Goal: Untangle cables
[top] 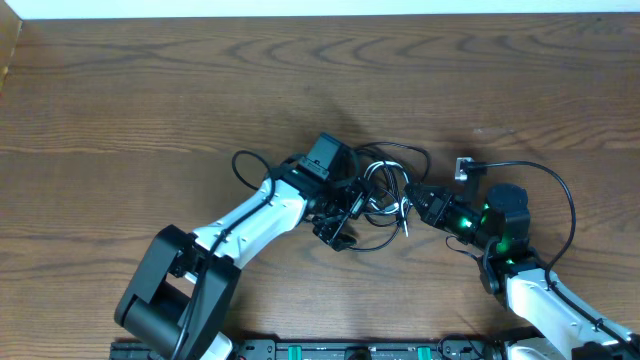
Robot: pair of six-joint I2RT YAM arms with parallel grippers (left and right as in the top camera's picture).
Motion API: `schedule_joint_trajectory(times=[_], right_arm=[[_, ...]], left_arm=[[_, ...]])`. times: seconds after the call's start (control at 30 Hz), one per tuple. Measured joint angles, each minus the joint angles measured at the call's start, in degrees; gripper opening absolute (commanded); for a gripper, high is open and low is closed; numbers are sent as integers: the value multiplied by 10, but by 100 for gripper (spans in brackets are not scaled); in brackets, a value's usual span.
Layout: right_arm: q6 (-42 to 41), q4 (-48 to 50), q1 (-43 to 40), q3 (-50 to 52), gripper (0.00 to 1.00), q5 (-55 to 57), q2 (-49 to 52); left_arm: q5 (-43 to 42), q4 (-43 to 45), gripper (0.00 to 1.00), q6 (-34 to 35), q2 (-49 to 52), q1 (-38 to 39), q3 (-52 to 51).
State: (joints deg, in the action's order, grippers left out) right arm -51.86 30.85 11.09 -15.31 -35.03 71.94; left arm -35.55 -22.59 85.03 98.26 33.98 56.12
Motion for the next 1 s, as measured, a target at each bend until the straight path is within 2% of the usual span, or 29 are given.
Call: schedule_joint_trajectory(times=[0.07,0.27,0.43,0.63,0.7,0.8,1.0], right_arm=[[0,0,0,0,1,0,0],[0,0,0,0,1,0,0],[0,0,0,0,1,-3,0],[0,0,0,0,1,-7,0],[0,0,0,0,1,-9,0],[0,0,0,0,1,-14,0],[0,0,0,0,1,-23,0]], left_arm=[[9,-1,82,7,0,9,0],[42,-49,83,31,0,19,-2],[77,-49,83,40,0,19,-2],[121,21,82,44,0,26,-2],[135,47,77,47,0,35,-3],[154,47,63,60,0,46,-3],[171,24,63,67,0,49,-3]])
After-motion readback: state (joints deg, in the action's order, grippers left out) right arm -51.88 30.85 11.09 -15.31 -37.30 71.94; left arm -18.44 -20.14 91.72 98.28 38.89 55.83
